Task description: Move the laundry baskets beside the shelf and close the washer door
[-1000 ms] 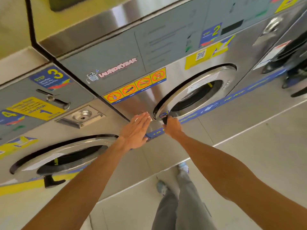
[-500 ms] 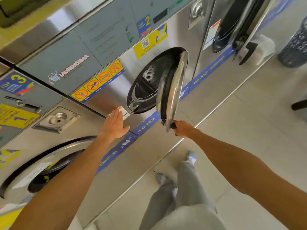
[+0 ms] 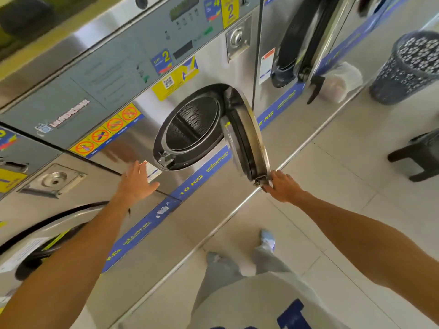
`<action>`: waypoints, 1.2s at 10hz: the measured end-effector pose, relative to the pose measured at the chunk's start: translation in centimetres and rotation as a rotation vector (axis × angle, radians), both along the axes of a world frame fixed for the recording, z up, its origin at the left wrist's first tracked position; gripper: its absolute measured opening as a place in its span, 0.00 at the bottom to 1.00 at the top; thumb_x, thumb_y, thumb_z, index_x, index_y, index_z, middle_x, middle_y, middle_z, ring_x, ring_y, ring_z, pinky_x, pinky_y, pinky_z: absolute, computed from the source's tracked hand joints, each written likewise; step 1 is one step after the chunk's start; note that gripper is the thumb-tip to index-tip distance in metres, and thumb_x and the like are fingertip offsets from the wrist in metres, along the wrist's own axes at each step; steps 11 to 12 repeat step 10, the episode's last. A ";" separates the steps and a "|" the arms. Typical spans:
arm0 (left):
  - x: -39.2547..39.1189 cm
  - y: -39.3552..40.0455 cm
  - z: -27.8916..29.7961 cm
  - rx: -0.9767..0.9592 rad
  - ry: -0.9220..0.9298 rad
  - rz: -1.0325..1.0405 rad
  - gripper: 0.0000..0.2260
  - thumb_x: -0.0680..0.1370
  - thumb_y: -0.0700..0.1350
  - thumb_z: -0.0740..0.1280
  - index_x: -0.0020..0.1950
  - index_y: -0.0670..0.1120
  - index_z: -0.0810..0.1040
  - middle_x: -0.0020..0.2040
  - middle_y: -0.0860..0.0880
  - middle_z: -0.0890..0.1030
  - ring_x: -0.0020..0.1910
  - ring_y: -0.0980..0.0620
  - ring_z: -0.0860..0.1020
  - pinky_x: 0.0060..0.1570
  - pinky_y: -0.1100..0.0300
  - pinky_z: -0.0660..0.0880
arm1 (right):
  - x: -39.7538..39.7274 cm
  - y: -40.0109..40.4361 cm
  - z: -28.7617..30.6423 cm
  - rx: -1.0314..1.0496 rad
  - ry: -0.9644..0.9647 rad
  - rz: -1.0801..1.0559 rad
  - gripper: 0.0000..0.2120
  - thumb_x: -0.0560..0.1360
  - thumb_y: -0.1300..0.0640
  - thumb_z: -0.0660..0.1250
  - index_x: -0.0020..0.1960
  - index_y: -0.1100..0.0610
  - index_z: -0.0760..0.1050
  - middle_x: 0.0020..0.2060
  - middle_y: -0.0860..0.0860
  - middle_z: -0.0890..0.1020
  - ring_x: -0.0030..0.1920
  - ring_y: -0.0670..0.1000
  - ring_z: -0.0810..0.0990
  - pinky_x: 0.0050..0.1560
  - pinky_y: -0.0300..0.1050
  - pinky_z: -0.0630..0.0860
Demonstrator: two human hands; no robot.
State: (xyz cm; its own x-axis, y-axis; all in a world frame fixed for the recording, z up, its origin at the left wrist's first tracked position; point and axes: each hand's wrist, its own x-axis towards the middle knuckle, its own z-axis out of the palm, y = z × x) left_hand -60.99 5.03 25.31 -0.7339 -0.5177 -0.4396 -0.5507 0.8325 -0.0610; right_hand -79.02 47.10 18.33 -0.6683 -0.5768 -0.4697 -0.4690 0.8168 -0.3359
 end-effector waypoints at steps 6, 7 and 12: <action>2.3 13.4 -0.1 0.064 0.077 0.140 0.36 0.78 0.55 0.68 0.78 0.37 0.59 0.78 0.37 0.62 0.76 0.38 0.62 0.72 0.46 0.62 | -8.7 7.6 1.7 0.255 0.038 0.173 0.29 0.82 0.41 0.50 0.78 0.53 0.59 0.74 0.56 0.66 0.74 0.60 0.63 0.71 0.60 0.65; 4.2 15.0 0.6 0.065 0.084 0.197 0.36 0.78 0.56 0.67 0.78 0.37 0.59 0.77 0.38 0.64 0.74 0.38 0.64 0.71 0.46 0.64 | -7.5 8.0 2.2 0.251 0.032 0.109 0.34 0.79 0.35 0.54 0.78 0.53 0.60 0.73 0.57 0.66 0.73 0.61 0.64 0.71 0.59 0.65; 11.8 19.1 2.9 0.036 0.130 0.319 0.36 0.79 0.63 0.61 0.77 0.39 0.61 0.77 0.40 0.64 0.75 0.39 0.64 0.73 0.45 0.63 | -1.1 8.1 5.1 0.249 -0.147 -0.104 0.31 0.82 0.39 0.52 0.76 0.59 0.65 0.73 0.62 0.69 0.73 0.64 0.67 0.74 0.56 0.63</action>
